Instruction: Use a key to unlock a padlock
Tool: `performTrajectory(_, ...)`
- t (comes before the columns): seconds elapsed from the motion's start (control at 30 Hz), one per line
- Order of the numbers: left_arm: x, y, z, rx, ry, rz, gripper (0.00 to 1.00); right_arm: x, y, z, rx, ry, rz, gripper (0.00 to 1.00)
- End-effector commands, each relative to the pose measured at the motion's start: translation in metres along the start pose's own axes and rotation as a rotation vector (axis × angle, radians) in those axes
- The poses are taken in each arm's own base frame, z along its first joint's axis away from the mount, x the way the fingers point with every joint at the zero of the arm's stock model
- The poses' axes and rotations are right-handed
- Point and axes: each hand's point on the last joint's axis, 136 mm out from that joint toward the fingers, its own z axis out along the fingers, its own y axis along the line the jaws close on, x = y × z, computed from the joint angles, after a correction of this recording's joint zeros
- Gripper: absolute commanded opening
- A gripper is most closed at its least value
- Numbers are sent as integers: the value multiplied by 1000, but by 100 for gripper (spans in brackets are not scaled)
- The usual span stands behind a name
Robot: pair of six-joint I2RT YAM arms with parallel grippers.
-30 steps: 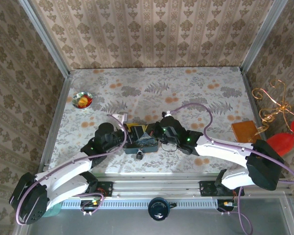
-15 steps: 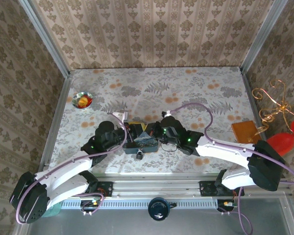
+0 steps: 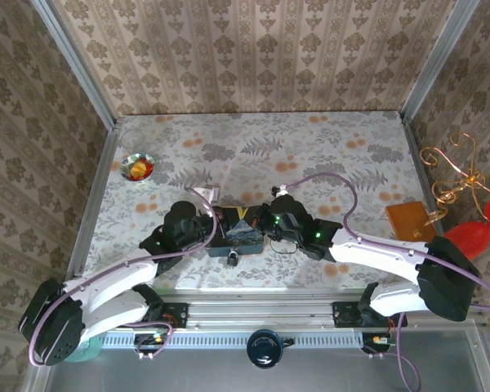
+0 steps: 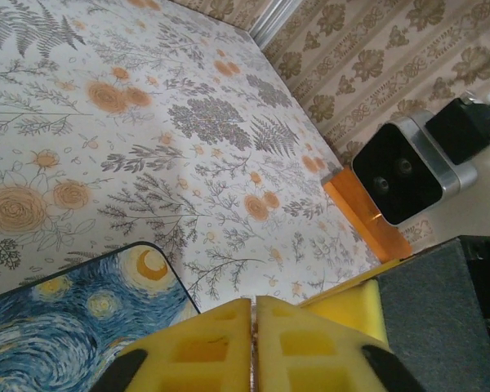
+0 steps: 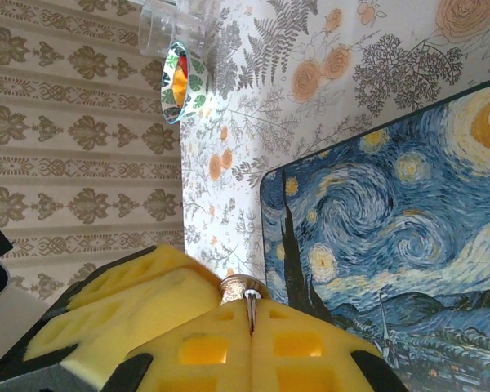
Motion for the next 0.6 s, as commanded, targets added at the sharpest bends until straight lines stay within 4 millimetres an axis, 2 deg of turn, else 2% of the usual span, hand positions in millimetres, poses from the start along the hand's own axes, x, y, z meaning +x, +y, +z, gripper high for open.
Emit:
performTrajectory(0.0,-15,-11,1,16,-30,18,6,-5,10,-8,-42,-29,17,0)
performTrajectory(0.13,-17,-10,0,0,-33,23,0,-4,9,-7,-44,-18,19,0)
performTrajectory(0.23,-21,-7,-4,-29,-43,38,0,-4,4,-6,-35,-16,20,1)
performTrajectory(0.33,-25,-7,-8,-52,-49,68,0,-4,3,-6,-37,-3,4,9)
performTrajectory(0.43,-29,-6,-15,-104,-17,149,0,-3,5,-5,-28,17,-56,25)
performTrajectory(0.47,-32,-4,-20,-138,-8,181,0,-2,3,-5,-8,24,-84,30)
performTrajectory(0.57,-42,5,-33,-231,14,243,0,-4,-10,-5,57,29,-144,39)
